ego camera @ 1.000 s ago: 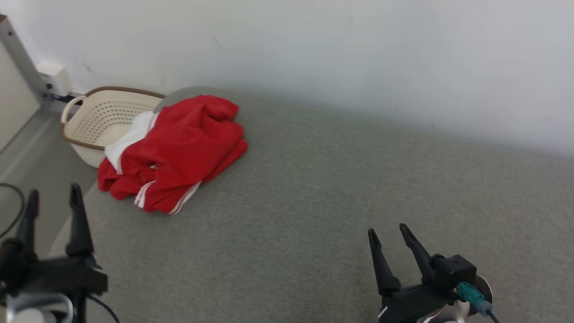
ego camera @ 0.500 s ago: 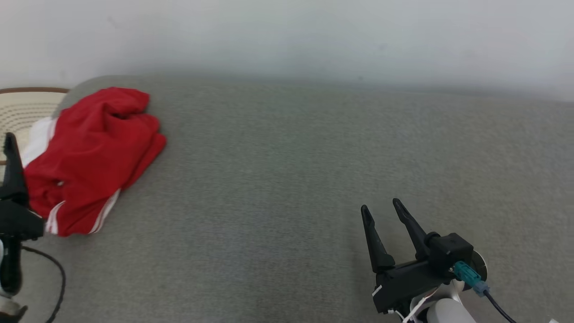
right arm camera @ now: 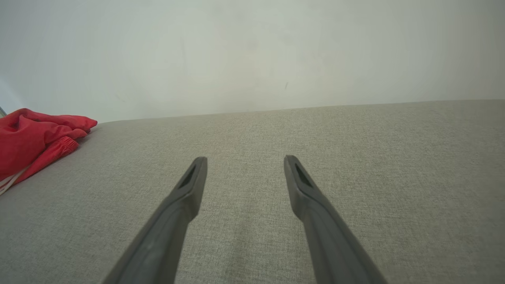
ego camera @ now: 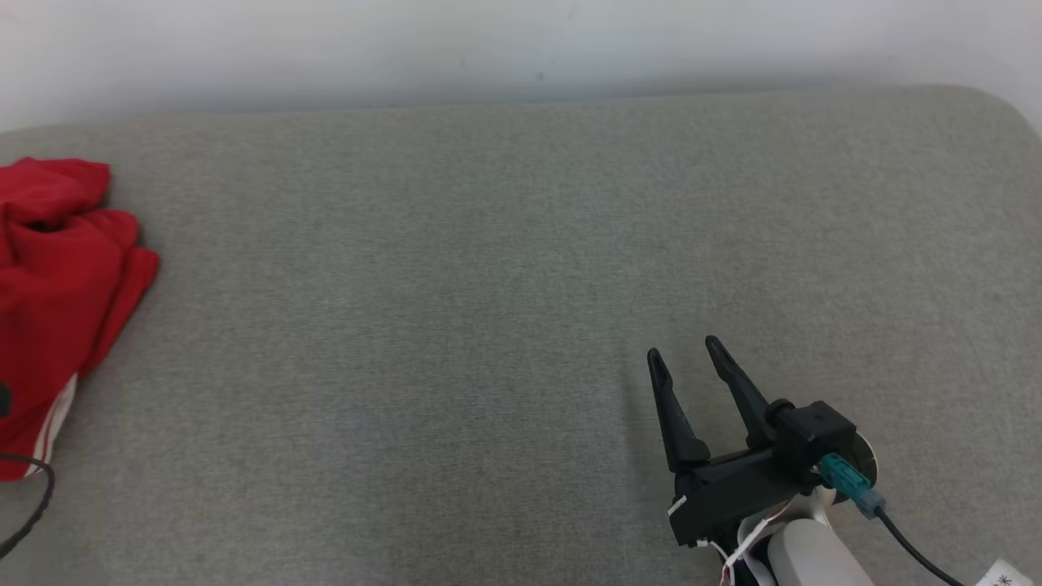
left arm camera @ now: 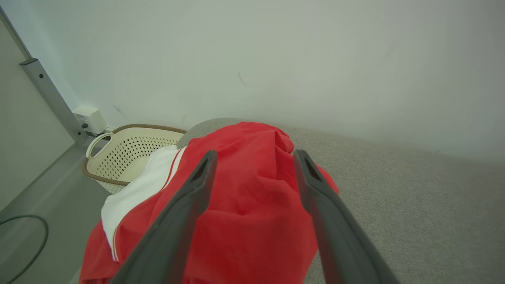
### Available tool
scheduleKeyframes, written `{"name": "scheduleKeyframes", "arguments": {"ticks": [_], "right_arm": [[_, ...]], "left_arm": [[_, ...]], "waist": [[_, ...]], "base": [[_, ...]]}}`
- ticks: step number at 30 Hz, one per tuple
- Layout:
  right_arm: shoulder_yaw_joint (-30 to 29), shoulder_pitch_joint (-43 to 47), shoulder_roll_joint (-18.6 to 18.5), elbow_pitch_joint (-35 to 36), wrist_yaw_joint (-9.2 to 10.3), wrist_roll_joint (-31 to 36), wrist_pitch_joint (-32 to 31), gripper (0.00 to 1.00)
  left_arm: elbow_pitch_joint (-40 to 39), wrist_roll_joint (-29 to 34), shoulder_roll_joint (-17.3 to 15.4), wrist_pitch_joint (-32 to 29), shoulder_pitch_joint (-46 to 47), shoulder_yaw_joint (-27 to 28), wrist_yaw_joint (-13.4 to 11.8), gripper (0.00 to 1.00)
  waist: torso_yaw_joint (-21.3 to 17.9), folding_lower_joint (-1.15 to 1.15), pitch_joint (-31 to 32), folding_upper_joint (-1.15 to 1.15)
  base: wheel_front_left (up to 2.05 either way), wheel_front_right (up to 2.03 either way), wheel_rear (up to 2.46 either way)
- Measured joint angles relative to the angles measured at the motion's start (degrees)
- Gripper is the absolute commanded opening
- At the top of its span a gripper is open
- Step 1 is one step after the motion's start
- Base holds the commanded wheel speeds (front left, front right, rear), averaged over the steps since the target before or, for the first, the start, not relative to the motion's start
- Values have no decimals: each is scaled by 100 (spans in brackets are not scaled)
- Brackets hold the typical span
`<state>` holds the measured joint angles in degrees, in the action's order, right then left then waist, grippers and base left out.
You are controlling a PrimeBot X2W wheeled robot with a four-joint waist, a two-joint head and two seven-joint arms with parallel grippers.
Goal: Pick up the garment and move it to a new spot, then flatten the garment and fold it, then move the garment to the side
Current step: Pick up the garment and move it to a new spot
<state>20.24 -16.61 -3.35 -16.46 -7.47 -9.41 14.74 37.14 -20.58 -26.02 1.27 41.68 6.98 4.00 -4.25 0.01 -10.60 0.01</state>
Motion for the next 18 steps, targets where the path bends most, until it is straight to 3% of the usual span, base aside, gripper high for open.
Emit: {"name": "scheduleKeyframes", "arguments": {"ticks": [6, 14, 15, 16, 18], "right_arm": [[-10, -59, 8, -64, 0, -24, 18, 100], [1, -159, 14, -89, 0, -53, 34, 100], [0, -159, 15, -90, 0, -57, 36, 100], [2, -163, 19, -92, 0, -59, 36, 100], [-14, -166, 25, -105, 0, -64, 36, 100]], "left_arm": [[731, -32, -100, -209, 332, -113, 92, 100], [1569, 21, -215, -489, 497, -245, -18, 100], [1673, 20, -235, -519, 500, -248, -24, 13], [1741, 22, -250, -505, 504, -260, -42, 0], [1900, 57, -256, -485, 530, -301, -49, 0]], "waist": [[-292, 0, -207, 0], [-573, 0, -402, 0], [-600, 0, -411, 0], [-620, 0, -417, 0], [-639, 0, -409, 0]], "base": [[0, 0, 0], [0, 0, 0], [0, 0, 0], [0, 0, 0], [0, 0, 0]]}}
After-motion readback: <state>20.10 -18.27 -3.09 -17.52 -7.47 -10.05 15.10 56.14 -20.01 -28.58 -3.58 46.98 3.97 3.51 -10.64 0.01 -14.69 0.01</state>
